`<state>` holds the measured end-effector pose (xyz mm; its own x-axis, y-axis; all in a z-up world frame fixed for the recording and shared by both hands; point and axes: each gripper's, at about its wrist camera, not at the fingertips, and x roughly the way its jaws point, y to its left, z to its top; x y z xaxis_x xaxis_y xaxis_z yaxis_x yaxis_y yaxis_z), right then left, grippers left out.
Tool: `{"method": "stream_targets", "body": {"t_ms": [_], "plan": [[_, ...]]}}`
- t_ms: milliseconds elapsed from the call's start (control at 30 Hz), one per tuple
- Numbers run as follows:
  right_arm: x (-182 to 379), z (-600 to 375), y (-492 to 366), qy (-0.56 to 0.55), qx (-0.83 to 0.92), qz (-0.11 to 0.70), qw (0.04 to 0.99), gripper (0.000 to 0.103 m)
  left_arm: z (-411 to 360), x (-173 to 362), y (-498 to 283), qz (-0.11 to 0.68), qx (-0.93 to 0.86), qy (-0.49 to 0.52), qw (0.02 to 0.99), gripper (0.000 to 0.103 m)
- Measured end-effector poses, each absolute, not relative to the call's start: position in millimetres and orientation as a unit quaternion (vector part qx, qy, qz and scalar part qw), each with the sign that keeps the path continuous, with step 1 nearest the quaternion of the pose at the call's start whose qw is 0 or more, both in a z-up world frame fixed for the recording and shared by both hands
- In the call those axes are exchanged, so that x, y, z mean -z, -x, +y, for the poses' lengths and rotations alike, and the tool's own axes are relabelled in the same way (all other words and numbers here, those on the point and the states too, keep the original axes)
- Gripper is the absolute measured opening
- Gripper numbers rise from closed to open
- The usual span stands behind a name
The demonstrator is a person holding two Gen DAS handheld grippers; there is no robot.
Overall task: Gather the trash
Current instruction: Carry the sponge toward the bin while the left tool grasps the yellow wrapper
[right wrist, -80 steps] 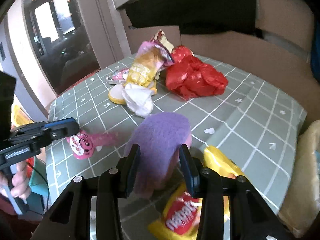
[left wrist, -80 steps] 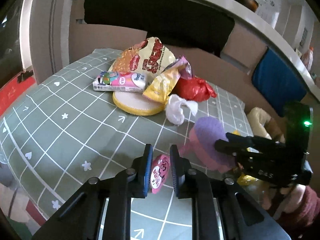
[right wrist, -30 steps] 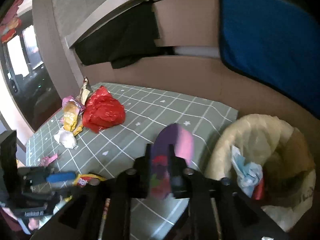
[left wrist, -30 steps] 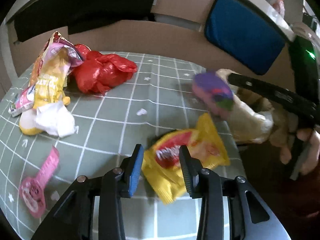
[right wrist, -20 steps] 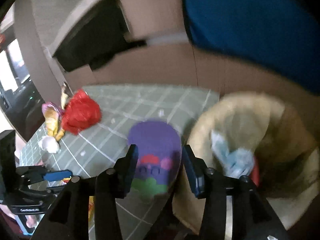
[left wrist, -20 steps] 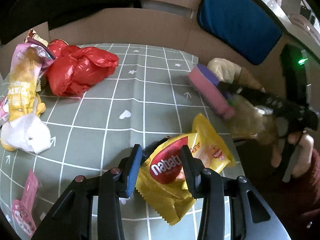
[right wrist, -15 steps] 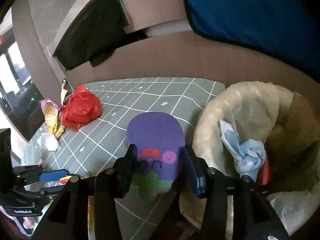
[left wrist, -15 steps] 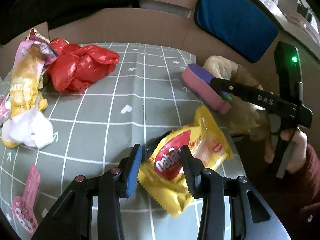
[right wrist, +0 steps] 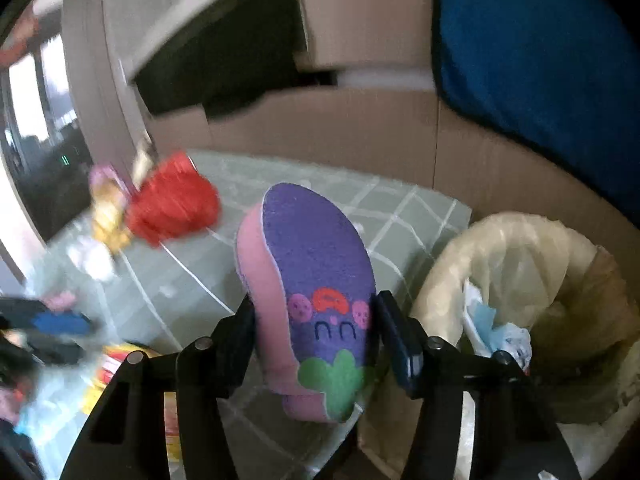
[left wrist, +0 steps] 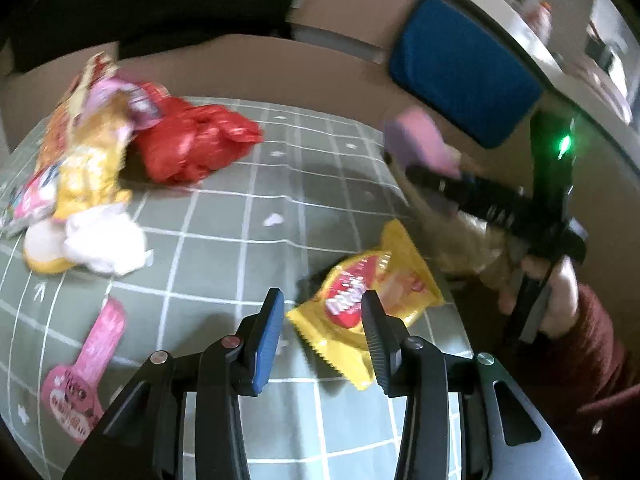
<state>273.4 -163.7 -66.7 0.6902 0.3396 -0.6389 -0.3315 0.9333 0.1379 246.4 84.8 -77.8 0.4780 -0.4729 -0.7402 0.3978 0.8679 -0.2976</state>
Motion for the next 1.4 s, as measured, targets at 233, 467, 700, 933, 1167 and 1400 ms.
{"method": "stream_targets", "body": {"t_ms": [233,467,700,933,1167,1400], "plan": [[37,-187,-257,-0.052,-0.197,0.345,0.916,0.054,52,80,-273,0.457,0.301,-0.017,0.837,0.041],[41,-208,-242,-0.085,-0.192,0.356,0.910,0.054,29,97,-287,0.495,0.300,-0.084,0.811,0.041],[40,-204,-238,-0.084,-0.198,0.357,0.909,0.054,23,95,-258,0.471,0.246,-0.112,0.840,0.004],[34,-190,-233,-0.069,-0.210,0.350,0.910,0.054,47,81,-240,0.439,0.207,-0.072,0.871,0.000],[32,-179,-233,-0.064,-0.219,0.351,0.908,0.054,68,67,-236,0.427,0.209,-0.032,0.879,0.000],[30,-192,-230,-0.061,-0.199,0.345,0.915,0.054,57,68,-253,0.425,0.288,0.040,0.857,0.051]]}}
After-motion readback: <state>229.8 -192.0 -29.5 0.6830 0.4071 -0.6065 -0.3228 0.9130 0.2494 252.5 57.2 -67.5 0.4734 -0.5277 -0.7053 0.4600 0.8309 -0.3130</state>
